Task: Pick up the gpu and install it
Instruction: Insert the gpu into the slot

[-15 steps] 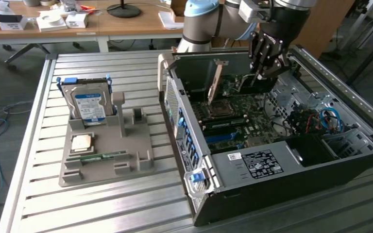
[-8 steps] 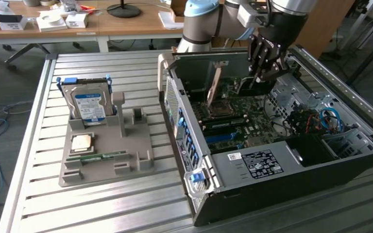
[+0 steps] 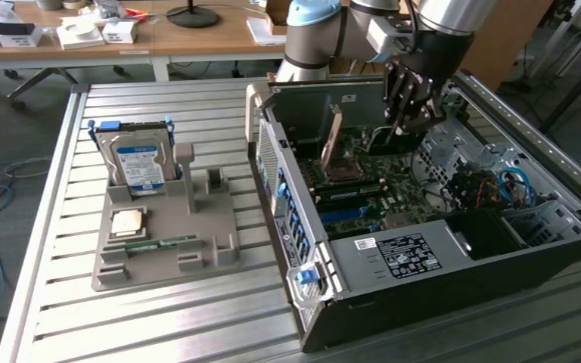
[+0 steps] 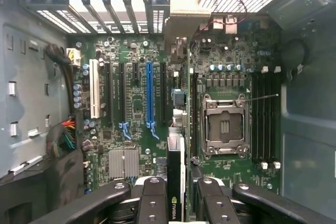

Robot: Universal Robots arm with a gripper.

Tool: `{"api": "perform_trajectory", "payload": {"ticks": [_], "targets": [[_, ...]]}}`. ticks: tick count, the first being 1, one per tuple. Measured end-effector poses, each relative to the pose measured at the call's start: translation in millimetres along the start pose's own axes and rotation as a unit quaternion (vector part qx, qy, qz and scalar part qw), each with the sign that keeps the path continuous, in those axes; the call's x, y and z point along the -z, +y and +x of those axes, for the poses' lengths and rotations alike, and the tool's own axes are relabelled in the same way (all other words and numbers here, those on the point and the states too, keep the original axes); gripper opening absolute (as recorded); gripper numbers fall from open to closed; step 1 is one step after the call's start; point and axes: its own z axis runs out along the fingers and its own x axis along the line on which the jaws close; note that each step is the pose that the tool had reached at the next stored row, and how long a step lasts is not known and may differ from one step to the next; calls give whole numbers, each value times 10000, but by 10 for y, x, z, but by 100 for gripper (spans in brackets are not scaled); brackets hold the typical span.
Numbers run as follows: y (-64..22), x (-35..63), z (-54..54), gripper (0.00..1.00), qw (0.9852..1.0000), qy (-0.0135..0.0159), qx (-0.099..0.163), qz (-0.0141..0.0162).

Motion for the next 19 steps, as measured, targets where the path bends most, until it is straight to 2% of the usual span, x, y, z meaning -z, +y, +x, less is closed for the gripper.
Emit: {"api": "perform_trajectory", "payload": {"ticks": [2,7,19], "targets": [[-1,-28,2,27,10000,-12,4,0],[-2,-36,13,27,10000,-14,7,-1],[-7,-28,189,27,10000,-14,6,-1]]}}
